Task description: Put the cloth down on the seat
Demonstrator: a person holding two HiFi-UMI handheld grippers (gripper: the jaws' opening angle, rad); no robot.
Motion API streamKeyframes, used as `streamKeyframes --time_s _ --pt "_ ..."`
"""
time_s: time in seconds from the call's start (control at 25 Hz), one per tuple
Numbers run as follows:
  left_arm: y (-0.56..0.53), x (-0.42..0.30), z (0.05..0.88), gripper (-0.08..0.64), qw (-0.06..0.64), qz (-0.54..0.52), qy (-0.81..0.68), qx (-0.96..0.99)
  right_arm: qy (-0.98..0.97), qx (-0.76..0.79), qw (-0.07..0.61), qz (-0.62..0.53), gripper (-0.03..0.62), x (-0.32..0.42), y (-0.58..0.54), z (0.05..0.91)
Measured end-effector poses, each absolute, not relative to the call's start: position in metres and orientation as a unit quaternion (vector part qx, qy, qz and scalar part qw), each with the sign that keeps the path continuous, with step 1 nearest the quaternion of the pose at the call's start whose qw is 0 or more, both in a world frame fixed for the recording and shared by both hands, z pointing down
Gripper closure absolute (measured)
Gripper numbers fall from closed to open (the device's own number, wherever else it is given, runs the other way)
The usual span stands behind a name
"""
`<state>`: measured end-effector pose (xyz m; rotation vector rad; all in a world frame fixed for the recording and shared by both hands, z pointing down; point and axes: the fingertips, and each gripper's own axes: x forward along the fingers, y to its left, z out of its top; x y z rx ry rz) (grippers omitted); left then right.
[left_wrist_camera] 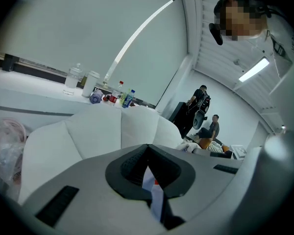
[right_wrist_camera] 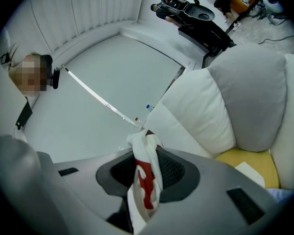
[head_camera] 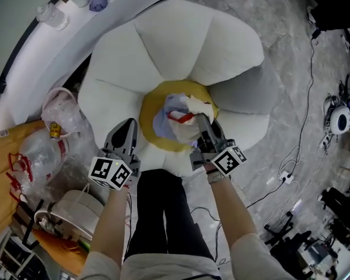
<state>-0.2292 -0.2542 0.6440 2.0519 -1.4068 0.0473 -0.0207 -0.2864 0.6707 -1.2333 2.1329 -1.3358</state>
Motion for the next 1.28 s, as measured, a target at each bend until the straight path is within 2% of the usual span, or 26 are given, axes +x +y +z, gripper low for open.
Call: streamKeyframes --time_s 0.16,1.28 --pt "-0.257 -0.228 0.67 0.546 0.32 0.021 -0.541 0.777 0.735 -0.442 0.182 -0.481 0.482 -0.014 -0.289 0.692" --pt "-0.253 -0.224 0.777 0.547 0.371 -0.004 -0.566 0.736 0.708 -0.484 0.129 -0.497 0.482 0.011 -0.289 0.821"
